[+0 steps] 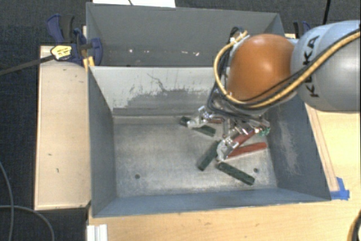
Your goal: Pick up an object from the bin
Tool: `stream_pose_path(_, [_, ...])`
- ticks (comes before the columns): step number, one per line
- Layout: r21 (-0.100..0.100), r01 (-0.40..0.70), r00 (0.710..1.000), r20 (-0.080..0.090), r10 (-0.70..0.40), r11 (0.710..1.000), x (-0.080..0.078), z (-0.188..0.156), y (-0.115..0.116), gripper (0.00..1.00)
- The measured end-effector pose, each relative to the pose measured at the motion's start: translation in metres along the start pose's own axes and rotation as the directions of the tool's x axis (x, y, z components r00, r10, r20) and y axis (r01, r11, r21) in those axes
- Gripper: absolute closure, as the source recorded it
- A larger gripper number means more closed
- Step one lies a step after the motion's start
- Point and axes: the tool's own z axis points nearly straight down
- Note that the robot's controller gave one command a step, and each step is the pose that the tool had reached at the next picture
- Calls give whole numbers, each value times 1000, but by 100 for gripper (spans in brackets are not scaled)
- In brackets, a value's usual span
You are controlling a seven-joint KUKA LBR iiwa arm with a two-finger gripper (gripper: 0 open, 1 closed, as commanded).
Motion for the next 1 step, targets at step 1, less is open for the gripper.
stream_pose_path(1, [-4, 30, 999, -10, -30, 1000, 40, 29, -8, 0])
